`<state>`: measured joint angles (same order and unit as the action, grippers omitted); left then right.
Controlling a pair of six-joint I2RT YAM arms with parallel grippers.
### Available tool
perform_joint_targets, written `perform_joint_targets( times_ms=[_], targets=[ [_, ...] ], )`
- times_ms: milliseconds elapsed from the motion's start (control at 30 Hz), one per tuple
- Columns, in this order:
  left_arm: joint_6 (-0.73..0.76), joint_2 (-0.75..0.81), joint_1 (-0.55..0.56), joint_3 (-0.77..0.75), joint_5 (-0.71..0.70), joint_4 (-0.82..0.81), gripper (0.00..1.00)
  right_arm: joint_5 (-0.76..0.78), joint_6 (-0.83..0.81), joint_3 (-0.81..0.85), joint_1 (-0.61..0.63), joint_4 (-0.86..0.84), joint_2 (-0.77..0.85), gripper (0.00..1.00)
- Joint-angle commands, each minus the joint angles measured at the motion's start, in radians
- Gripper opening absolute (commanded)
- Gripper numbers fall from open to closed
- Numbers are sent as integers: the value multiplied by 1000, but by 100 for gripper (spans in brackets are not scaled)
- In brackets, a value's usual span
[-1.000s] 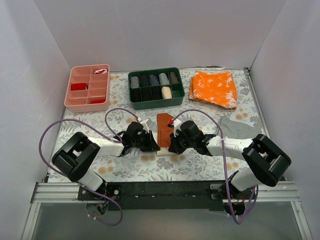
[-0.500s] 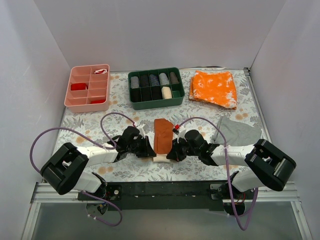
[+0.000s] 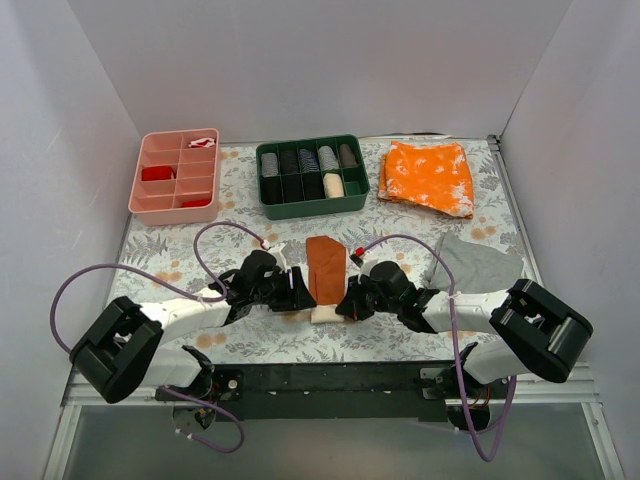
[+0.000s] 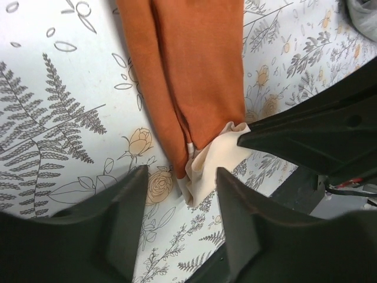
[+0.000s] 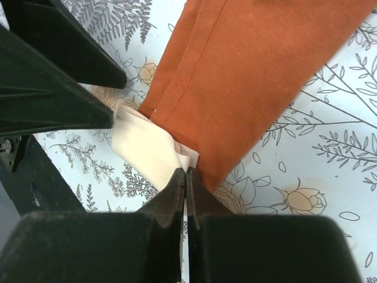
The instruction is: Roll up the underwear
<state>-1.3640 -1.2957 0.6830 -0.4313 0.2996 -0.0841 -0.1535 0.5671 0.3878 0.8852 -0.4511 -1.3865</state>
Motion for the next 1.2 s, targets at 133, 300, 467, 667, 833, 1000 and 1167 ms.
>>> perform_joint_targets(
  times_ms=[133,300,467,667,833,1000,1167],
  targets=[
    [-3,147,0,37,-31,3,59,106,60,-36,1,-23,17,1],
    [-23,179,1,135,49,-101,63,106,68,-29,1,-24,-9,1],
    [-64,119,3,209,61,-199,63,108,73,-29,1,-29,-25,1],
    [-165,35,4,261,73,-367,61,108,77,-33,1,-26,-31,1],
    [-222,-62,4,276,84,-440,54,108,77,-33,1,-28,-29,1],
    [-267,-145,4,302,70,-529,44,101,77,-38,1,-34,-29,1],
    [-280,-180,4,302,53,-562,33,97,74,-41,1,-40,-26,1]
  ],
)
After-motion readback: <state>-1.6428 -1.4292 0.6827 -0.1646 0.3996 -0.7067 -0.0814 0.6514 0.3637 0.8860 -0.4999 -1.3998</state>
